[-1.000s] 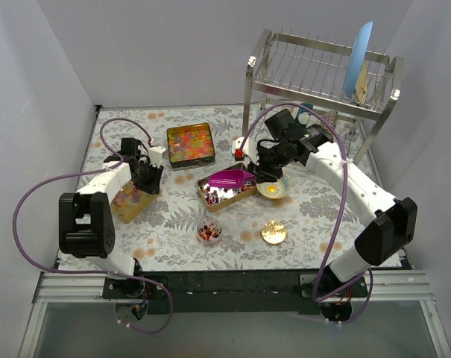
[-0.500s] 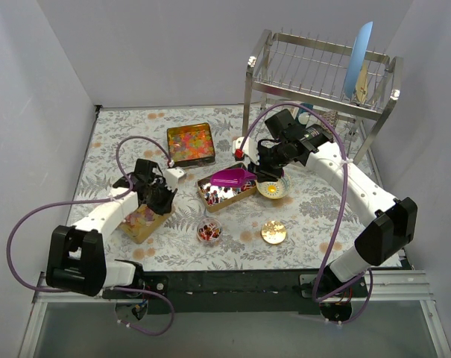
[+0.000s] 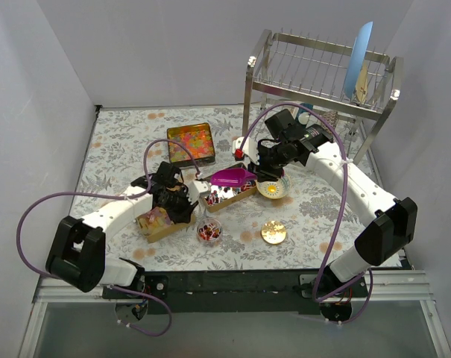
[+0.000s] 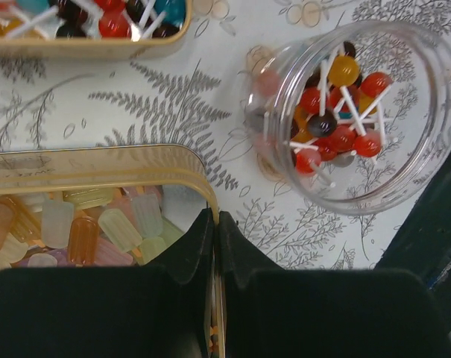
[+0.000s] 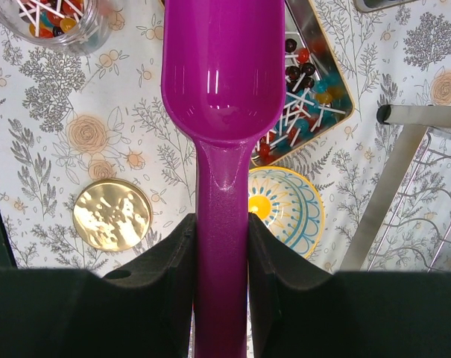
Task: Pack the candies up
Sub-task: Move the storage box to the center of the board.
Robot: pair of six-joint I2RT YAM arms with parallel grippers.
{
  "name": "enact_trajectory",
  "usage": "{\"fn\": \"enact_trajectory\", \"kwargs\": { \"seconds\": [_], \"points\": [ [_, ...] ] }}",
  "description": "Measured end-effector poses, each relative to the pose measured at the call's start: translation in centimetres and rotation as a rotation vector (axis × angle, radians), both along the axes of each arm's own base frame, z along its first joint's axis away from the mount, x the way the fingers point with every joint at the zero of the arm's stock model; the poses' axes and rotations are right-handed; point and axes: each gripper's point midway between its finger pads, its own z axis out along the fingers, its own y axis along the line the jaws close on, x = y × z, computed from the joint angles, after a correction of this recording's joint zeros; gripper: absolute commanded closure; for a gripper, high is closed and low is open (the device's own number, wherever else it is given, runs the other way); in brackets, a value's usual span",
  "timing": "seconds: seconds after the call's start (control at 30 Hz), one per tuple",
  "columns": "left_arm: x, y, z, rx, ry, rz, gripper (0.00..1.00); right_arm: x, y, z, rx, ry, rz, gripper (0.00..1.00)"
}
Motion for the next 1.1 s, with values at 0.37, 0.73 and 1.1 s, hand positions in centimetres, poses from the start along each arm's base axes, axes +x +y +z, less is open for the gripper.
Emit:
{"fn": "enact_trajectory", "kwargs": {
  "seconds": [0.37,0.73,1.1],
  "points": [
    [1.0,-4.9,0.0,-0.016,0.004,-0.168,1.0,-0.2,-0.7,-1.6,-0.039,0.018,-0.01,0.99],
    [1.3,-8.7,0.0,-0.038,-0.001,-0.259,0.99,1.7,-3.3,-2.3,-0.072,0.005,-0.1,0.99],
    [2.1,-10.8,2.8,-0.114,-0.055,-0.22,0.52,3.3,-3.8,-1.6,-0.095,-0.013,-0.1,0.99]
  ]
}}
